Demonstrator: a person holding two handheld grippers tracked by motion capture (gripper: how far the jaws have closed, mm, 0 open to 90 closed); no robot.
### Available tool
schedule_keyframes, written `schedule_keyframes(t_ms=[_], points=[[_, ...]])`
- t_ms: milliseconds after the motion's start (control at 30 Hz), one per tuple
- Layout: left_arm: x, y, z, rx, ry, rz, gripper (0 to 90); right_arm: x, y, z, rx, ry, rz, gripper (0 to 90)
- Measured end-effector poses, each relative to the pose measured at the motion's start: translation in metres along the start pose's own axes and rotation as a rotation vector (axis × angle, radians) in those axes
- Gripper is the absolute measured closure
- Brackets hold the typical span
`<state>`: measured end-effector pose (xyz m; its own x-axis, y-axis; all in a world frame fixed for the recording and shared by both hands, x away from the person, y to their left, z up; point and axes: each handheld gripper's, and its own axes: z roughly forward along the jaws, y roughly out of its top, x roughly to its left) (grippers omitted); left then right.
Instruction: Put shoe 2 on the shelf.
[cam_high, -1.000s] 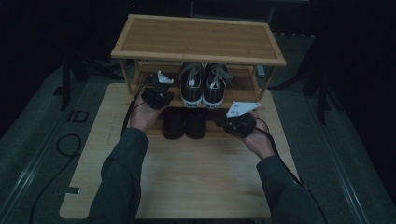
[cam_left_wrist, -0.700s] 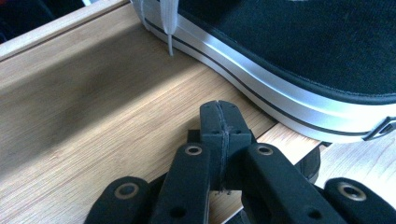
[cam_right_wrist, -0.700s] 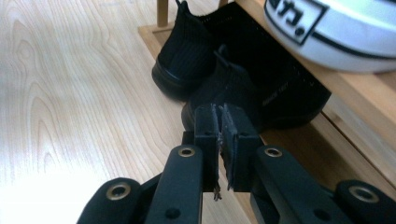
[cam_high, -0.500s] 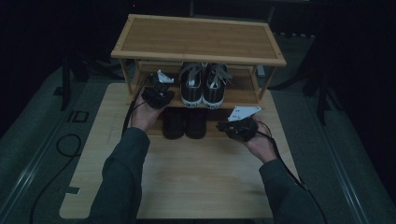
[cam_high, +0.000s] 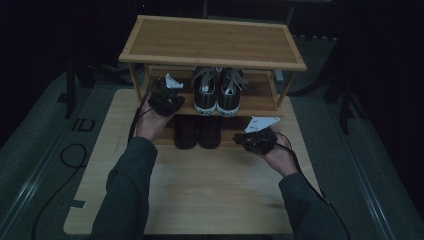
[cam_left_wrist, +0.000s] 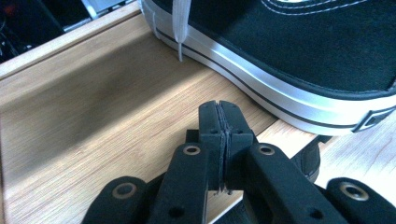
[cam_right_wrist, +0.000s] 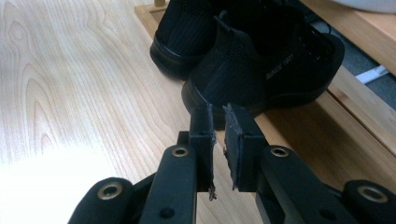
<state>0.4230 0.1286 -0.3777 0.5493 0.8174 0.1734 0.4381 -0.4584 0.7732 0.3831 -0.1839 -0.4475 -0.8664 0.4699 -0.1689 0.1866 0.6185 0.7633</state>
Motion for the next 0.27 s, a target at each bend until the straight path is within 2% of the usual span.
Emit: schedule_keyframes(t_ms=[267], points=[[-0.003,-0.0026,-0.0063,-0.021,-0.009,0.01,89.3,0.0017,-0.0031,-0.0006,0.011,0.009,0.0,81.3]])
